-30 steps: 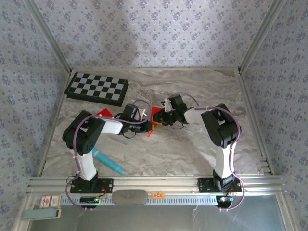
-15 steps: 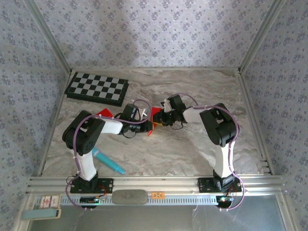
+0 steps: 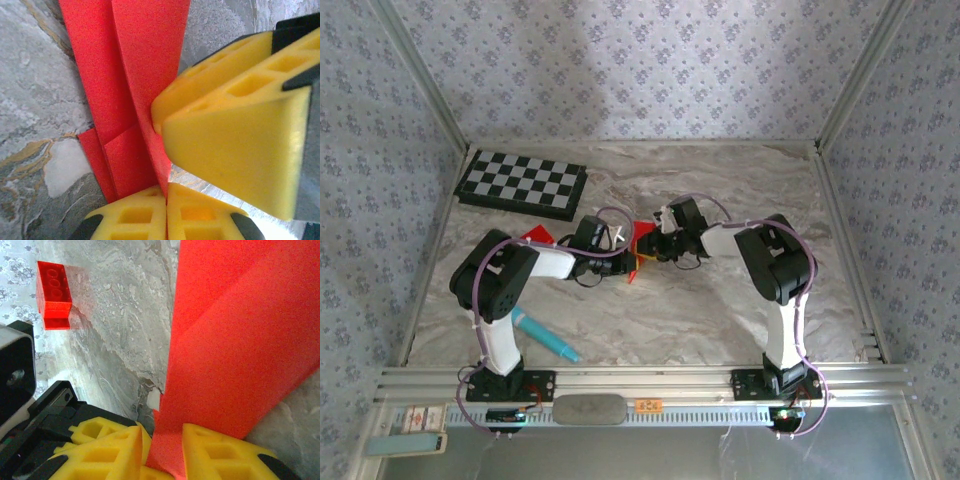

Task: Fold a paper plane with a square sheet of paper (pick it up from the middle)
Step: Fold the wing for the fifth time at the center of the table.

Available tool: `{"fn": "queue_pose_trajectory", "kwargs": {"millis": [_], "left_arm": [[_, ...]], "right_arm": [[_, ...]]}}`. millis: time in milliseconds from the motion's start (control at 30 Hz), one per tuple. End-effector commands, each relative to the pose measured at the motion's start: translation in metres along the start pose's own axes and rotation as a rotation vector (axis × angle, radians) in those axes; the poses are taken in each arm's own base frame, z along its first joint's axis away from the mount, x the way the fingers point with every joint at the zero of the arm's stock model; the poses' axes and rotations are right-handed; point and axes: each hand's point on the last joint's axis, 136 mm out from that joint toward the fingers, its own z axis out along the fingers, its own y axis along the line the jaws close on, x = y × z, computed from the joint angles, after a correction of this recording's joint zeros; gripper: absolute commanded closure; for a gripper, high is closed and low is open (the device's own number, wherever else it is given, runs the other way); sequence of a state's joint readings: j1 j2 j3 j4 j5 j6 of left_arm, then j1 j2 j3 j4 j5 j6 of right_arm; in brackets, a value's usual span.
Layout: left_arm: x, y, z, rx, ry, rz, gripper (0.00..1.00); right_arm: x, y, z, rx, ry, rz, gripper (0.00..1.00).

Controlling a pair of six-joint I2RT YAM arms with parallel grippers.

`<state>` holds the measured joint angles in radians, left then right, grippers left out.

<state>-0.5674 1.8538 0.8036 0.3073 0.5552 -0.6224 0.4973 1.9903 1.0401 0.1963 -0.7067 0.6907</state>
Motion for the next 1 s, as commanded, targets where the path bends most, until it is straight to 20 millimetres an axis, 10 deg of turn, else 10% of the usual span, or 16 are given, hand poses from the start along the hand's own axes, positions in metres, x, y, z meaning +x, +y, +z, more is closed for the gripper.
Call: {"fn": "queue_pose_trajectory", "kwargs": {"millis": [0,967], "left_arm": [[0.056,0.056,0.015,-0.177,0.144,-0.094,0.94],[0.066,0.065,0.021,-0.169,0.157,-0.099,0.96]], "right_arm": [[-0.008,0.015,-0.018,-0.031,-0.052,-0.037,0.71],[0.0,0.005,0.009,-0.035,0.018,-0.007,0.79]]}}
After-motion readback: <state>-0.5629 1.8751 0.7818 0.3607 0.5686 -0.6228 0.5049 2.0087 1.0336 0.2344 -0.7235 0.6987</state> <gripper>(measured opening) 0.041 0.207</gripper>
